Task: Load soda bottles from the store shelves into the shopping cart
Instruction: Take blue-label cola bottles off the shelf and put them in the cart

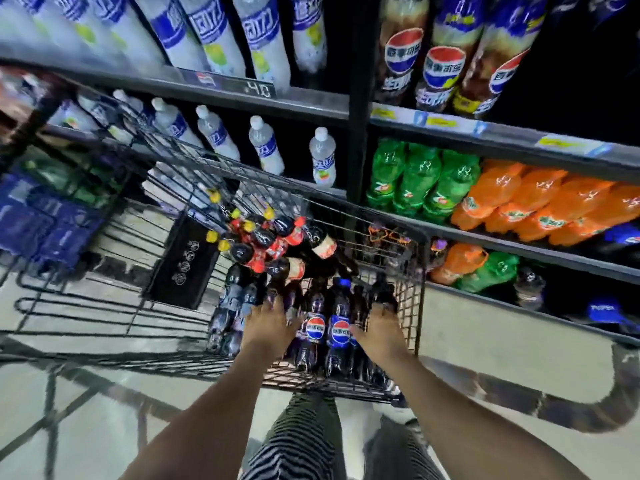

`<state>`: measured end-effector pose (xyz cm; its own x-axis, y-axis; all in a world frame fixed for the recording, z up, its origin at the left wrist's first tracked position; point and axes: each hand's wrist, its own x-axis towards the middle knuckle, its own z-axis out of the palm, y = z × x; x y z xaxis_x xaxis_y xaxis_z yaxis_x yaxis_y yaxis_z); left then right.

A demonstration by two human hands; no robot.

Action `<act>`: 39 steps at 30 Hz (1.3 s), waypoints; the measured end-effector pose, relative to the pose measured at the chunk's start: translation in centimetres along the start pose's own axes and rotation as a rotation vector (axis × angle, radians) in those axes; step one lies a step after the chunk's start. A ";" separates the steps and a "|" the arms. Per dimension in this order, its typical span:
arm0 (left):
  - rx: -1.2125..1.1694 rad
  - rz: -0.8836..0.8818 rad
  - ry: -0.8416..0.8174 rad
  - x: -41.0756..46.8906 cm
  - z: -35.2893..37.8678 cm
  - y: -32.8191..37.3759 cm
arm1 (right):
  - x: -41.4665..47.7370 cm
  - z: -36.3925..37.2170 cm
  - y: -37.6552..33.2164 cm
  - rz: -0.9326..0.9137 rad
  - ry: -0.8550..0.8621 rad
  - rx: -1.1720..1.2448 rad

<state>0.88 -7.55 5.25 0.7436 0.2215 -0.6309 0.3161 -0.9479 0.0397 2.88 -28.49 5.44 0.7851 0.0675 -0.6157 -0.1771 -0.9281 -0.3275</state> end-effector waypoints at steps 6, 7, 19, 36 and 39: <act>-0.111 0.048 -0.190 5.3 1.5 -0.7 | 2.9 4.1 -1.2 0.165 -0.086 0.230; -0.147 0.055 -0.226 6.1 2.0 -0.8 | 3.5 4.9 -1.2 0.209 -0.104 0.274; -0.508 -0.021 -0.402 11.2 8.4 -1.1 | 8.7 10.9 -1.4 0.468 -0.204 0.491; -0.715 0.093 -0.359 11.5 8.5 -1.3 | 9.4 10.9 -1.1 0.486 -0.147 0.531; -0.767 0.104 -0.298 10.6 6.4 -1.7 | 7.7 7.6 -1.5 0.377 -0.093 0.571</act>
<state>4.44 -5.01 -6.50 0.6379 -0.0306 -0.7695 0.6489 -0.5166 0.5586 4.68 -23.76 -4.22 0.5592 -0.1669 -0.8121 -0.7326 -0.5581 -0.3897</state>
